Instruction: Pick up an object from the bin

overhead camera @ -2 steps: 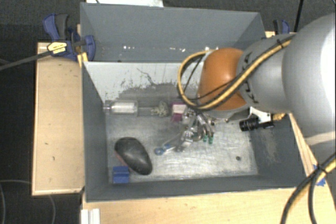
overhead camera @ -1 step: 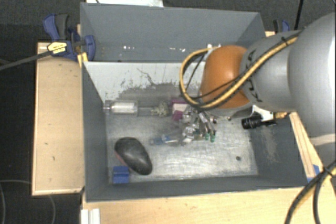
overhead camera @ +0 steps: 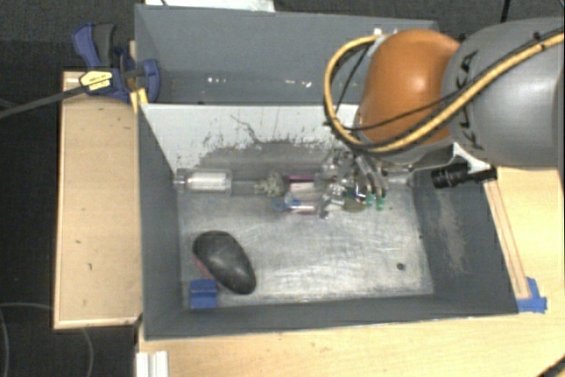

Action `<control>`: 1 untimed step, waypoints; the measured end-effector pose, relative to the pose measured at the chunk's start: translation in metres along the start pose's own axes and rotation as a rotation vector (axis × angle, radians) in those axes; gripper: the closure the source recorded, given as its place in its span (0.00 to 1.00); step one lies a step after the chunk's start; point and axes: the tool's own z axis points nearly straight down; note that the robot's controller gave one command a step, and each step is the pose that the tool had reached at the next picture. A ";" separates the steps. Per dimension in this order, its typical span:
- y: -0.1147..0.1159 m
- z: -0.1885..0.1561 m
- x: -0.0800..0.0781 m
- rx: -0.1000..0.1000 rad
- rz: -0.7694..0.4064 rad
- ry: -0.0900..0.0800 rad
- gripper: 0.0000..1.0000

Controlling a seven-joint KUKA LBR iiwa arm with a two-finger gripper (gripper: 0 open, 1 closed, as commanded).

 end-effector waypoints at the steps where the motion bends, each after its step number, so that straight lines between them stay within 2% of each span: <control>1: 0.000 -0.015 -0.001 0.001 -0.002 0.004 1.00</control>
Offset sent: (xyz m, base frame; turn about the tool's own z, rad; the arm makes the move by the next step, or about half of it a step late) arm -0.0001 0.0000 0.0132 0.0000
